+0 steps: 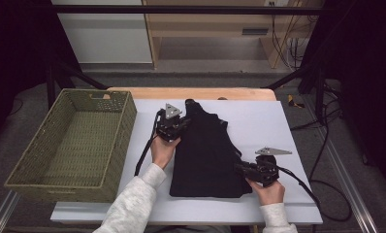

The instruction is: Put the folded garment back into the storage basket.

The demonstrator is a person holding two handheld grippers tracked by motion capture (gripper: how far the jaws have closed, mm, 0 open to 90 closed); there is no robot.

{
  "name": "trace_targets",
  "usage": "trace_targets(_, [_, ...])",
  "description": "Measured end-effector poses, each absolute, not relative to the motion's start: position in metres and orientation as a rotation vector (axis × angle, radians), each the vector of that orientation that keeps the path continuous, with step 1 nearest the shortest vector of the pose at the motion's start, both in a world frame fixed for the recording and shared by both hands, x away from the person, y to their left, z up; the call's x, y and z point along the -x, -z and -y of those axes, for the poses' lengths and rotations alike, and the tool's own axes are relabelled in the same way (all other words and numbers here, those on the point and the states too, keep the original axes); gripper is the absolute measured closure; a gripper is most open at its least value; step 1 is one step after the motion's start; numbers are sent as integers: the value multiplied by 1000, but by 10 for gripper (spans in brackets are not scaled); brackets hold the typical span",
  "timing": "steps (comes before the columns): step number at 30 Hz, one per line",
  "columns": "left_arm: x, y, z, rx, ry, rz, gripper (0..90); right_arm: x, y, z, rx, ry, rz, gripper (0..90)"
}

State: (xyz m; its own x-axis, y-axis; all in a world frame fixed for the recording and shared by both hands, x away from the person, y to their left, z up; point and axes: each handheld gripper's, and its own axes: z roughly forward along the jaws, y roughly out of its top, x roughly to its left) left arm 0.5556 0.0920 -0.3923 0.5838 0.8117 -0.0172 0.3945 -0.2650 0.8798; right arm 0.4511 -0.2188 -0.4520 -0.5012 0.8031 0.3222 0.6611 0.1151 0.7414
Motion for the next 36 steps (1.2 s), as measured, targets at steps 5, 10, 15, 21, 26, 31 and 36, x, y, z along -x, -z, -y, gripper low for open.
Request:
trace_targets(5, [-553,386,-91,-1879,-572,-959,806,-451,450,218,-1463,-1349,-2214,682])
trace_targets(10, [-550,378,-89,-1882,-595,-935,807,-454,453,216,-1474,-1344,-2211,682])
trace_targets(15, [-548,365,-91,-1877,-619,-917,807,-454,451,217,-1475,-1378,-2184,681])
trace_targets(21, [-544,347,-93,-1865,-647,-895,808,-455,448,217,-1463,-1450,-2144,681])
trace_targets(26, [-541,332,-99,-1856,-659,-885,808,-455,441,215,-1433,-1498,-2110,680])
trace_targets(31, [-541,321,-104,-1854,-677,-875,807,-455,435,213,-1399,-1537,-2087,681])
trace_targets(36, [-540,311,-109,-1858,-698,-868,807,-456,429,208,-1380,-1559,-2079,681])
